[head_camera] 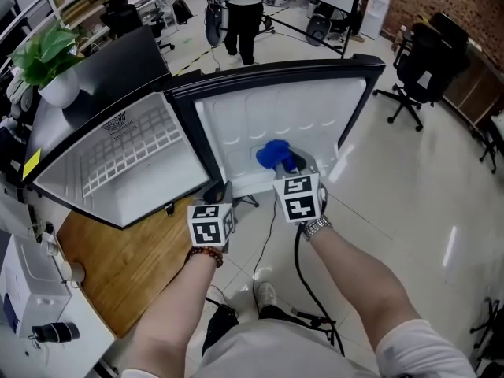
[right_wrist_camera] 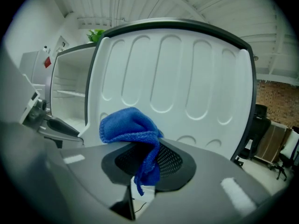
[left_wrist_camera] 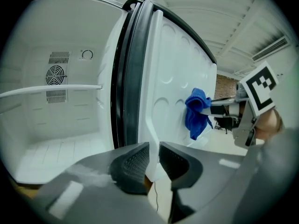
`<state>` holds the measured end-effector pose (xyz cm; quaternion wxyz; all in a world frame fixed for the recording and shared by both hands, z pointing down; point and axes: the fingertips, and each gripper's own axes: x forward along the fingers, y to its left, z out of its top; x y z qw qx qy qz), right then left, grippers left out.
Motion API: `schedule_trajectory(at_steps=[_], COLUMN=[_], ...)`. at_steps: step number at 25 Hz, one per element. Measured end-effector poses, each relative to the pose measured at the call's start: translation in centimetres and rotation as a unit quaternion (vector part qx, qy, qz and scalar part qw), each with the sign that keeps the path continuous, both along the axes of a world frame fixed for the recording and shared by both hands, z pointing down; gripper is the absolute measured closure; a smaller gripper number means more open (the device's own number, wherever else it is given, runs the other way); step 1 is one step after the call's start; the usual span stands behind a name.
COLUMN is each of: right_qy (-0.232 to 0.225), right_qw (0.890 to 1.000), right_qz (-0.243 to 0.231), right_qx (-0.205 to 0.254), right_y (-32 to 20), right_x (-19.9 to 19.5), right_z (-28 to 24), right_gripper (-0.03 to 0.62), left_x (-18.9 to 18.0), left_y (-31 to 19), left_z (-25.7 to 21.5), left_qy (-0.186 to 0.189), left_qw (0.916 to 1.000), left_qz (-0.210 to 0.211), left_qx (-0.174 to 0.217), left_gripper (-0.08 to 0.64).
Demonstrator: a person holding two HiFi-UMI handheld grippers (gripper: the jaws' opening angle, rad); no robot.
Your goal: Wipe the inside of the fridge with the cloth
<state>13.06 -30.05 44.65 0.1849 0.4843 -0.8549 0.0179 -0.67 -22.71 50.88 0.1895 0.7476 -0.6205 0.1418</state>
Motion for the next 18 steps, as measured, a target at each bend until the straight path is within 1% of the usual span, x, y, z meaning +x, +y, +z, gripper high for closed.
schedule_trajectory(at_steps=[10, 18], right_qy=[0.006, 0.016], right_qw=[0.998, 0.994], right_qz=[0.066, 0.105], right_qx=[-0.002, -0.002], right_y=[-2.4, -3.8], right_x=[7.1, 11.2], right_z=[0.4, 0.4], right_gripper=[0.522, 0.522], left_x=[0.0, 0.0], left_y=[0.1, 0.1], left_z=[-0.1, 0.0], left_qy=[-0.007, -0.01], left_qw=[1.0, 0.9999], left_qz=[-0.007, -0.008], left_qx=[0.0, -0.002], left_gripper=[0.489, 0.491])
